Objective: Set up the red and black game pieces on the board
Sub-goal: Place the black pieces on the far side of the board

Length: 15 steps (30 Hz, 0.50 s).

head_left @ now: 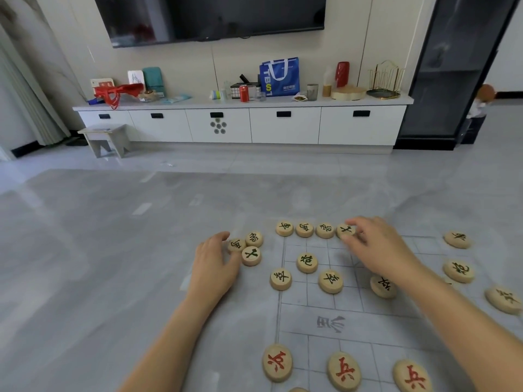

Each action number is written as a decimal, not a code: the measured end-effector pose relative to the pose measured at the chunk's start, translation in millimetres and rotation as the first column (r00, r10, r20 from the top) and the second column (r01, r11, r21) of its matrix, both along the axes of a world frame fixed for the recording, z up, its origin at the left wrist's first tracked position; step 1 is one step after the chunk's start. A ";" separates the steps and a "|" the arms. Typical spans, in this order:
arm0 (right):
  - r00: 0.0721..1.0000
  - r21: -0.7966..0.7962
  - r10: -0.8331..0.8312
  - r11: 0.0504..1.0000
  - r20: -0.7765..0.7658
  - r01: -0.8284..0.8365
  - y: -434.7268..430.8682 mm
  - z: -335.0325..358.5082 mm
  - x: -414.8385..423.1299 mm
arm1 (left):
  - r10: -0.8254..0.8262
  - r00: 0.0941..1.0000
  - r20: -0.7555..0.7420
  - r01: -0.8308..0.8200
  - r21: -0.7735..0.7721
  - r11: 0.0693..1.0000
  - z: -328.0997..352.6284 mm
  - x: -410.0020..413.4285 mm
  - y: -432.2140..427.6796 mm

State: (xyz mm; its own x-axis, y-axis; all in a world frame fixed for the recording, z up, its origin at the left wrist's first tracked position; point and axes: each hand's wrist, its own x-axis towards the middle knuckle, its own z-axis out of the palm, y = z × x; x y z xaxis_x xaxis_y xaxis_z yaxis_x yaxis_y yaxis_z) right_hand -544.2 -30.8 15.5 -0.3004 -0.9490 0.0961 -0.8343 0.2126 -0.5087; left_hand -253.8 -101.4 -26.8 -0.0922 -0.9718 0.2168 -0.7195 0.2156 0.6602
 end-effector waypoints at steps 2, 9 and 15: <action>0.998 -0.004 0.063 0.998 0.021 -0.062 -1.9 -1.2 21.2 | 0.009 1.000 0.021 -0.009 0.023 1.000 0.2 0.9 -2.2; 0.982 -0.016 0.182 0.983 0.044 -0.181 -7.7 -0.6 68.5 | -0.052 0.993 0.103 0.049 0.028 0.998 1.1 -2.4 -5.3; 0.966 -0.048 0.246 0.969 0.081 -0.243 -1.7 10.3 85.6 | -0.135 0.984 -0.120 0.126 -0.078 0.989 9.0 -2.2 10.3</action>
State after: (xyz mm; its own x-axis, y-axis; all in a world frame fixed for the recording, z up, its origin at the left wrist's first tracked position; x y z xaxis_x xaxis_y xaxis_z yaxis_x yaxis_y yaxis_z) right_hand -458.6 -32.5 25.8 -0.0685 -0.9908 0.1169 -0.8118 -0.0128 -0.5838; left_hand -256.0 -91.1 -17.9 -0.1855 -0.9353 0.3013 -0.5950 0.3509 0.7231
